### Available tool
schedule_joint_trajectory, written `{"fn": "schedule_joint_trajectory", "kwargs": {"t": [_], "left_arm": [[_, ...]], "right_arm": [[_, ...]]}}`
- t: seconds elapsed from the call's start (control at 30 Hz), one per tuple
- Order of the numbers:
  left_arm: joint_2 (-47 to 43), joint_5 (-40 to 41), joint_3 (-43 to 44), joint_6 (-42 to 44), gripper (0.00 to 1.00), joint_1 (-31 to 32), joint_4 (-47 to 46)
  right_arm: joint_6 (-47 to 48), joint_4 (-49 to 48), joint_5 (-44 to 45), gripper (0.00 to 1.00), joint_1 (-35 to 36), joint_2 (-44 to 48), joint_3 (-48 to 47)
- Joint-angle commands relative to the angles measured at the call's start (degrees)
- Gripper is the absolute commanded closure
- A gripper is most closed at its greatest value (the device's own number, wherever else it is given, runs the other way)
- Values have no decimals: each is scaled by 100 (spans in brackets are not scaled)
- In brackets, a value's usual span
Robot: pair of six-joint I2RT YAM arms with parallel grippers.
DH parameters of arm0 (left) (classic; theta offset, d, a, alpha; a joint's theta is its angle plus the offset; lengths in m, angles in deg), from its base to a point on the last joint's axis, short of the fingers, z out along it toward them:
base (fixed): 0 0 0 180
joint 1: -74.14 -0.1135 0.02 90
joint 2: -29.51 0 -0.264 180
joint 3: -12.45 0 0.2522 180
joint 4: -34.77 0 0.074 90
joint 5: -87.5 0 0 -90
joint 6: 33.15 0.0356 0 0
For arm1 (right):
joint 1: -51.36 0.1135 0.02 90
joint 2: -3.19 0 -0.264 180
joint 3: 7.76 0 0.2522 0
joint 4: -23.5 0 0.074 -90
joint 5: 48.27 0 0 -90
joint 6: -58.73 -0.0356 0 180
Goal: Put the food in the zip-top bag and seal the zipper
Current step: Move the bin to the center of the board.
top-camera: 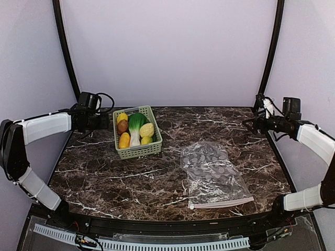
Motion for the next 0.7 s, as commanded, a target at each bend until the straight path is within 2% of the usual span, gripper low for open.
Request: {"fn": "schedule_joint_trajectory", "kwargs": {"t": [0.0,0.13,0.33,0.5,0.67], "left_arm": [[502,-38,620,-487,43,-44,957],[901,-317,1018,-677,46,-47,1239],[1381,-975,1294,-1033,55,-47,1126],[1708,-1037,1484,-1178,56,-47,1203],[1845,-921,1556,-1229,75,-47,1361]], "right_arm": [[281,101,-527,10,-45,25,64],[319,158,-594,11,-48,-2,37],[433,206,-592,11,-48,19,55],[443,232,-628,11,-48,20,37],[404,235,-656,11,-48,-13,29]]}}
